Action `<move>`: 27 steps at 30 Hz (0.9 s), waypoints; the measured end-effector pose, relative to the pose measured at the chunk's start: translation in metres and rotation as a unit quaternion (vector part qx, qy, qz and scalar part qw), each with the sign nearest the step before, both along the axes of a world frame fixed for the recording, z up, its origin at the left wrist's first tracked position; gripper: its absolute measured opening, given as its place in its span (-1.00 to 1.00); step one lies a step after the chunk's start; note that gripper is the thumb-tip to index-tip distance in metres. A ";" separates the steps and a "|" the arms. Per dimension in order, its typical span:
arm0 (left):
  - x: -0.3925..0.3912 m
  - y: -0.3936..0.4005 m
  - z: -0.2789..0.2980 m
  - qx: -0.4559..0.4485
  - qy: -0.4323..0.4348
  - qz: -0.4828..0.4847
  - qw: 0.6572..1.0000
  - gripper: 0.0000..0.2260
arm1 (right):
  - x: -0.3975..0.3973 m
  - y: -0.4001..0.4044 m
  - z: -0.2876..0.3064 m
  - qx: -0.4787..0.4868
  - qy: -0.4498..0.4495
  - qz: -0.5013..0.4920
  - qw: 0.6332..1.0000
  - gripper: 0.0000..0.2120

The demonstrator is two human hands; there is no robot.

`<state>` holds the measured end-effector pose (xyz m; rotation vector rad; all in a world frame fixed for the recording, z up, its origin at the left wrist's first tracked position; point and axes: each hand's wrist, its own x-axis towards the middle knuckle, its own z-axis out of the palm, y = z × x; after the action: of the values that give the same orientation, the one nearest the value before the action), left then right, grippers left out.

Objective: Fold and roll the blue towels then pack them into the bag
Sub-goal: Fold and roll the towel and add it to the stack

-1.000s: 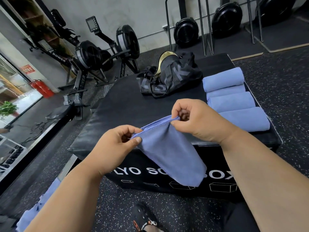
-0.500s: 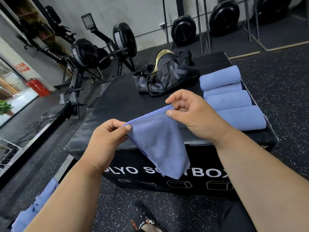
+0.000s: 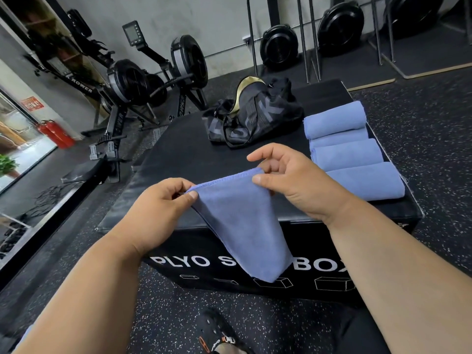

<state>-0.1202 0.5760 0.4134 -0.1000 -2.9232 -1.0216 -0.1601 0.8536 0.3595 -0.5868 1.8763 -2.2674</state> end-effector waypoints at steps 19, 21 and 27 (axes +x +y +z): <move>-0.017 0.040 0.079 0.067 -0.006 -0.104 0.992 -0.79 | 0.003 -0.002 0.013 -0.119 -0.093 0.069 0.986 -0.60; -0.012 0.045 0.100 0.074 -0.034 -0.143 0.986 -0.74 | -0.002 -0.002 0.007 -0.044 -0.069 -0.016 0.997 -0.64; -0.002 0.046 0.126 0.062 -0.077 -0.207 0.973 -0.89 | -0.003 -0.018 -0.002 0.050 -0.004 0.060 0.997 -0.54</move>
<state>-0.1225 0.6219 0.5394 -0.6807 -3.0371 -1.3146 -0.1631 0.8356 0.3572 -0.6553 1.8845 -2.0848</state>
